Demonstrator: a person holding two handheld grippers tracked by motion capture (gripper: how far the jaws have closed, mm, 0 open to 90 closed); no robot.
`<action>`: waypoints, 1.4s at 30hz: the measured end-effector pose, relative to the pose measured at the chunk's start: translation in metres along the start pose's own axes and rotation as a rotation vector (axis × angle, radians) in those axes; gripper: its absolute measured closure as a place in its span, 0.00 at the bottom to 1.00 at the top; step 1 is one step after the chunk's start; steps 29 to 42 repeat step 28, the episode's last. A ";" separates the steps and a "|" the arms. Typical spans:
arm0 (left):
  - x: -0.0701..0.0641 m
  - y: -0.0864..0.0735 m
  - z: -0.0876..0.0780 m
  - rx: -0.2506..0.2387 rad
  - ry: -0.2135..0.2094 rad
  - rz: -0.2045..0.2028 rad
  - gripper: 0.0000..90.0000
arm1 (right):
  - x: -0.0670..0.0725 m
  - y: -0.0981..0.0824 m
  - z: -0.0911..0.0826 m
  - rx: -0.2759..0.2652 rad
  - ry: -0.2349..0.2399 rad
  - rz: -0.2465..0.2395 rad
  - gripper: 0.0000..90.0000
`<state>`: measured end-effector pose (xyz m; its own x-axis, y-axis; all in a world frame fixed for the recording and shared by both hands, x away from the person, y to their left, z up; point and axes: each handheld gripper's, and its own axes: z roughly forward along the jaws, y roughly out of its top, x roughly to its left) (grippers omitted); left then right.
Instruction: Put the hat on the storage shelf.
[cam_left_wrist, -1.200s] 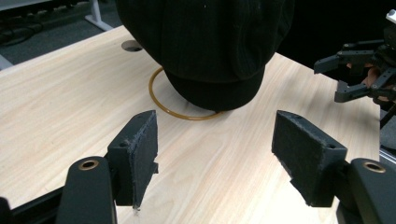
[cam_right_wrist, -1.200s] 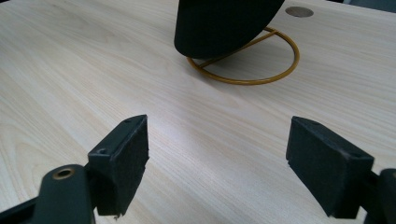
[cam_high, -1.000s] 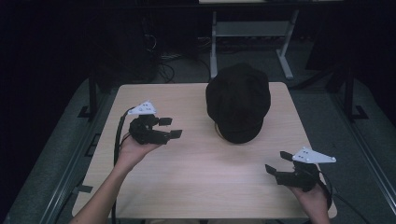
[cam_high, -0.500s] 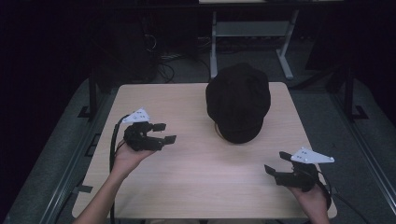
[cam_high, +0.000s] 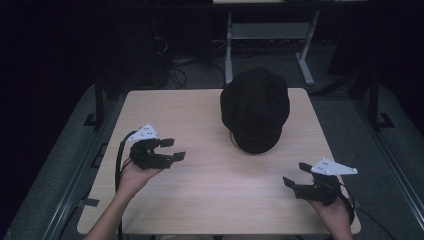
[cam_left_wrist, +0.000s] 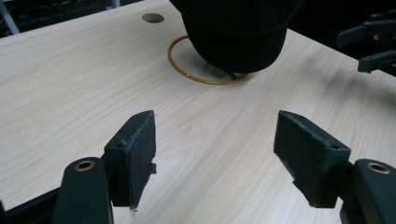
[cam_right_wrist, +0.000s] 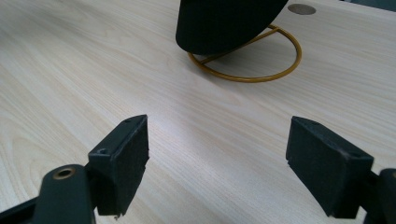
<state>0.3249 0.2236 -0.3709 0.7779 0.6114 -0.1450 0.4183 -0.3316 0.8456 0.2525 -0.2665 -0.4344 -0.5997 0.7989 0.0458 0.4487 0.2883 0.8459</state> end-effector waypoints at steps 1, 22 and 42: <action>0.000 -0.001 0.000 0.000 0.001 -0.003 0.33 | 0.000 0.000 0.000 0.001 0.000 0.000 0.23; -0.008 -0.041 -0.004 0.007 0.042 -0.004 0.33 | 0.003 0.000 0.003 0.024 0.004 -0.010 0.24; -0.012 -0.057 -0.003 -0.007 0.031 -0.027 0.33 | 0.004 0.000 0.005 0.027 0.007 -0.022 0.24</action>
